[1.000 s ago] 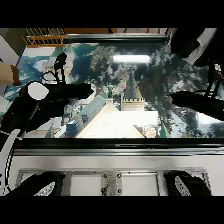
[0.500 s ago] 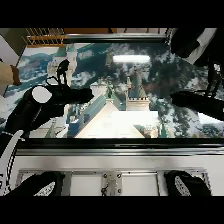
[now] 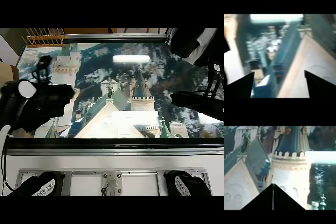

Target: Fold the clothes and pants, and hang the long-sleeved shirts on hangers.

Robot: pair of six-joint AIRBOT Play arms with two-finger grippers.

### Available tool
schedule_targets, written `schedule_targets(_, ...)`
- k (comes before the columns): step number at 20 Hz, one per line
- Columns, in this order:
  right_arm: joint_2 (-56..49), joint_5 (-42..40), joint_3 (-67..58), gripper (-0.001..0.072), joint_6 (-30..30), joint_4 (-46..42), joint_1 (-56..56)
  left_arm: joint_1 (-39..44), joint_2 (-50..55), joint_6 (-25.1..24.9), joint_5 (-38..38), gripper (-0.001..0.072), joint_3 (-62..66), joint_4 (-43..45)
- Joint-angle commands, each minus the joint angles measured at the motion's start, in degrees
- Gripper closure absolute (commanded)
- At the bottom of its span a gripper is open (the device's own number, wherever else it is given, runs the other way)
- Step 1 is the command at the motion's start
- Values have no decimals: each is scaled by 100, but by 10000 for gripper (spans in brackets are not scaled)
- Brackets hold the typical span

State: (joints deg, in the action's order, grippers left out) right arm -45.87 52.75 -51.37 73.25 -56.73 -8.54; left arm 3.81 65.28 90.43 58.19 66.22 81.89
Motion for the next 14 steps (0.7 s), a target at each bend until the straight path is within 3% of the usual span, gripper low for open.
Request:
schedule_targets(1,0,2,0,691,2,2,4,-1174,13,282,184,4,-44,1757)
schedule_targets(6,0,2,0,691,2,2,4,-2409,901,345,-551,4,-828,1414)
schedule_targets(14,0,0,0,691,2,2,4,-2288,2264,479,-516,6,-363,1403)
